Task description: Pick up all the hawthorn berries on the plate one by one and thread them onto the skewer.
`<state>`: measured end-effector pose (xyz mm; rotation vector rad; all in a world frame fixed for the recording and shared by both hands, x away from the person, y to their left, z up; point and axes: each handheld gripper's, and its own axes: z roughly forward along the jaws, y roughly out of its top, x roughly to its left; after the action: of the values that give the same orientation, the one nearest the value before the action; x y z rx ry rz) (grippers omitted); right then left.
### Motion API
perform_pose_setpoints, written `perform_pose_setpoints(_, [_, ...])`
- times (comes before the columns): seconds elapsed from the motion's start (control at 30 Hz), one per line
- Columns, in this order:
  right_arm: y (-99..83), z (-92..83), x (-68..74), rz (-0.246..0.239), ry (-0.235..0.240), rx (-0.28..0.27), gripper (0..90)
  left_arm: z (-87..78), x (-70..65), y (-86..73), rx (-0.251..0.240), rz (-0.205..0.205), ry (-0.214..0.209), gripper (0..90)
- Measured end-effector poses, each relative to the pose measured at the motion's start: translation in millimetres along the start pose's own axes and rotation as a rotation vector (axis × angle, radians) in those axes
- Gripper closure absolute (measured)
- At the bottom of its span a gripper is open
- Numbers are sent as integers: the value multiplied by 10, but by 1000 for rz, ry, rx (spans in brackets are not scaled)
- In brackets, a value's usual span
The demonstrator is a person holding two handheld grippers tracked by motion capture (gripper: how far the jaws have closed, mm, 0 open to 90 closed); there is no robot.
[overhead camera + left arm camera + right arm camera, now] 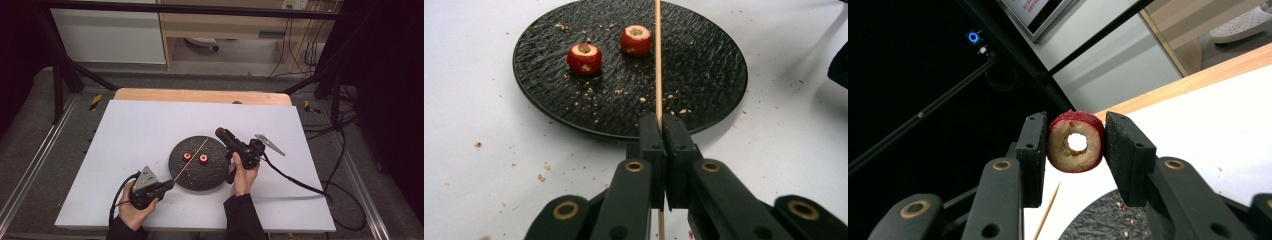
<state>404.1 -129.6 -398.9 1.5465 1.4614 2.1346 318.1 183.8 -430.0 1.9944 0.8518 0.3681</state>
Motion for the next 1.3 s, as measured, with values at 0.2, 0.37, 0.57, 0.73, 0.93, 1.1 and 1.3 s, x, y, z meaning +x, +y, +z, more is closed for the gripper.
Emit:
perform_pose_setpoints(0.2, [15,17,-15,15,5,-37,628,47,-84,55,-12,2,-8,879])
perform_pose_setpoints(0.37, [23,25,-14,38,13,-64,628,78,-148,112,-30,6,-8,879])
perform_pose_setpoints(0.57, [32,22,-11,48,27,-89,628,92,-177,139,-50,9,-10,879])
perform_pose_setpoints(0.73, [22,21,-7,49,29,-87,628,103,-197,160,-57,11,-12,880])
perform_pose_setpoints(0.93, [-4,15,0,55,40,-90,629,112,-206,172,-66,12,-13,879])
perform_pose_setpoints(1.1, [-22,14,-1,56,49,-89,629,120,-212,180,-71,13,-8,880])
perform_pose_setpoints(1.3, [-38,5,10,68,62,-94,629,150,-244,203,-80,8,-2,880])
